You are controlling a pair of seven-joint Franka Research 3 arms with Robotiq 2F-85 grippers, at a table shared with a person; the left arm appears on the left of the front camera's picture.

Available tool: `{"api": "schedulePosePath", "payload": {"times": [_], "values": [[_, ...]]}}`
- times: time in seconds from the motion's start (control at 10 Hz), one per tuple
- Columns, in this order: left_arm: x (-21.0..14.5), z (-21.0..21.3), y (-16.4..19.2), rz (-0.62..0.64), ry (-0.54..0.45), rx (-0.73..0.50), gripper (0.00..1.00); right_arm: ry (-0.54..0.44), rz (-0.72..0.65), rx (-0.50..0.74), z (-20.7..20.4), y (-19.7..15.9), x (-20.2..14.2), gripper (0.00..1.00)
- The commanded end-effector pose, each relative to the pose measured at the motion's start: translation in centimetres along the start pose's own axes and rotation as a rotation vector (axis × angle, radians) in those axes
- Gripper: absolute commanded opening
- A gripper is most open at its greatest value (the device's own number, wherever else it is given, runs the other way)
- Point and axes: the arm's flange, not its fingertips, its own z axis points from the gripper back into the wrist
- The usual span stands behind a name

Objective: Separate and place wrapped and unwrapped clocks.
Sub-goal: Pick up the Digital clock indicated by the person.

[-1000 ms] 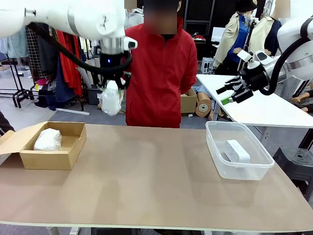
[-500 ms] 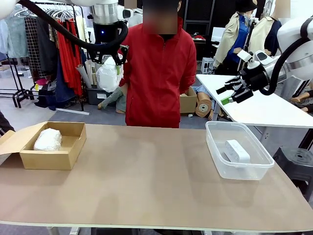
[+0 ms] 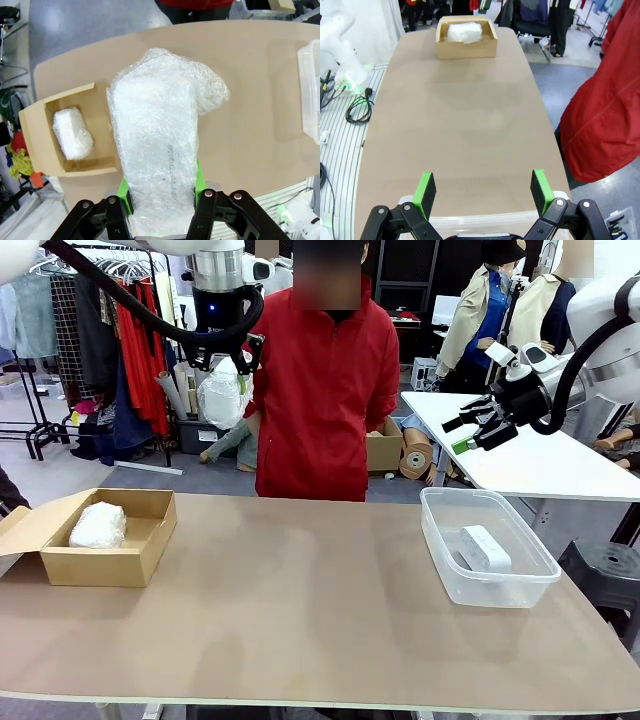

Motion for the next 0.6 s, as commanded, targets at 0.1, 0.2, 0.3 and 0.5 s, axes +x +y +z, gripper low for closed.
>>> {"api": "schedulePosePath", "payload": {"times": [0.1,0.2,0.3,0.5], "values": [[-0.23,0.4,0.2,0.004,-0.002,-0.008,0.0,-0.003,0.013,-0.007,0.1,0.07,0.19,1.0],[-0.23,0.4,0.2,0.004,-0.002,-0.008,0.0,-0.003,0.013,-0.007,0.1,0.07,0.19,1.0],[-0.23,0.4,0.2,0.004,-0.002,-0.008,0.0,-0.003,0.013,-0.007,0.1,0.07,0.19,1.0],[-0.23,0.4,0.2,0.004,-0.002,-0.008,0.0,-0.003,0.013,-0.007,0.1,0.07,0.19,1.0]]}}
